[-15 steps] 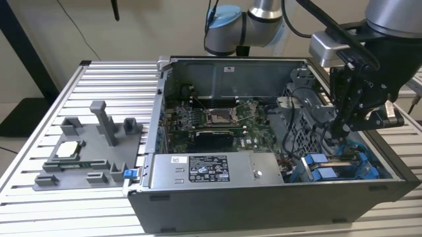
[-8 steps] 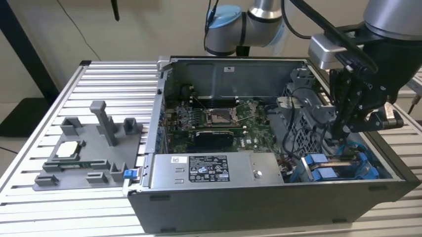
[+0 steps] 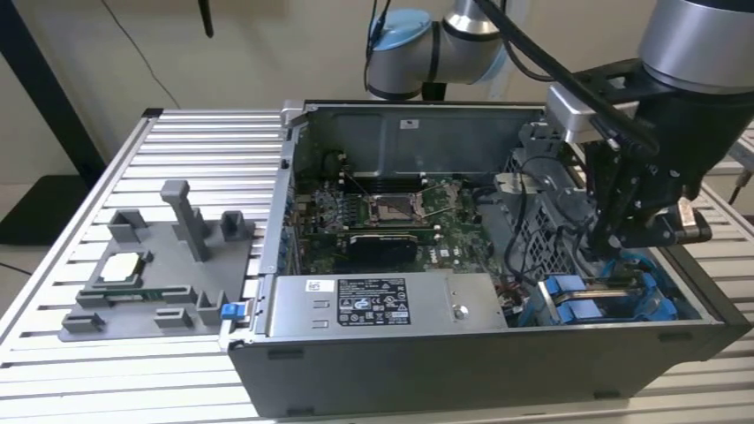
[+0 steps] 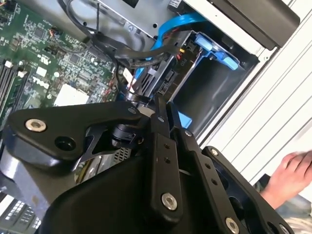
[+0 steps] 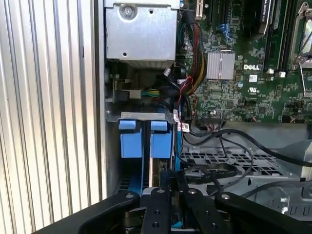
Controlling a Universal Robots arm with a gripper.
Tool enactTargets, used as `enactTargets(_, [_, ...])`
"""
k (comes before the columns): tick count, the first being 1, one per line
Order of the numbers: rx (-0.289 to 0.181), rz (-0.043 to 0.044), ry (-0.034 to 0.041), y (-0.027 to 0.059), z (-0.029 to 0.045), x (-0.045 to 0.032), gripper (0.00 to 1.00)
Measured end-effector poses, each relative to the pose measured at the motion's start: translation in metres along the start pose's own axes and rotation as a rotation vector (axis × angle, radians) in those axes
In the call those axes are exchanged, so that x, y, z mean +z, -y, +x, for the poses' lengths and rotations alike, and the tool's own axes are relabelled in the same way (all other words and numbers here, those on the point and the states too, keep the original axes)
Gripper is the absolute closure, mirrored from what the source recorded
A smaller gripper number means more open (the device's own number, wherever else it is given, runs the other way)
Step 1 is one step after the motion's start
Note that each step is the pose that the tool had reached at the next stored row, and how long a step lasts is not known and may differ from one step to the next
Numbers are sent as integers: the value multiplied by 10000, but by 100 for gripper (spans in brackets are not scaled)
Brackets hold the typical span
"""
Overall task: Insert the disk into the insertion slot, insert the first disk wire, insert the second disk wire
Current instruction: 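Insert the second disk wire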
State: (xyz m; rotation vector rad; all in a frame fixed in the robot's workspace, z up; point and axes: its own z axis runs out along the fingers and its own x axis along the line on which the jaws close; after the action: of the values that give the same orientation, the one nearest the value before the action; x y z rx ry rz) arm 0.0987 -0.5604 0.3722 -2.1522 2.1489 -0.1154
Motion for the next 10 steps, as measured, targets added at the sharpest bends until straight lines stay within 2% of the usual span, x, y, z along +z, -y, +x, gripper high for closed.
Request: enactTargets(10, [44,280,-32,-17,32,140,100])
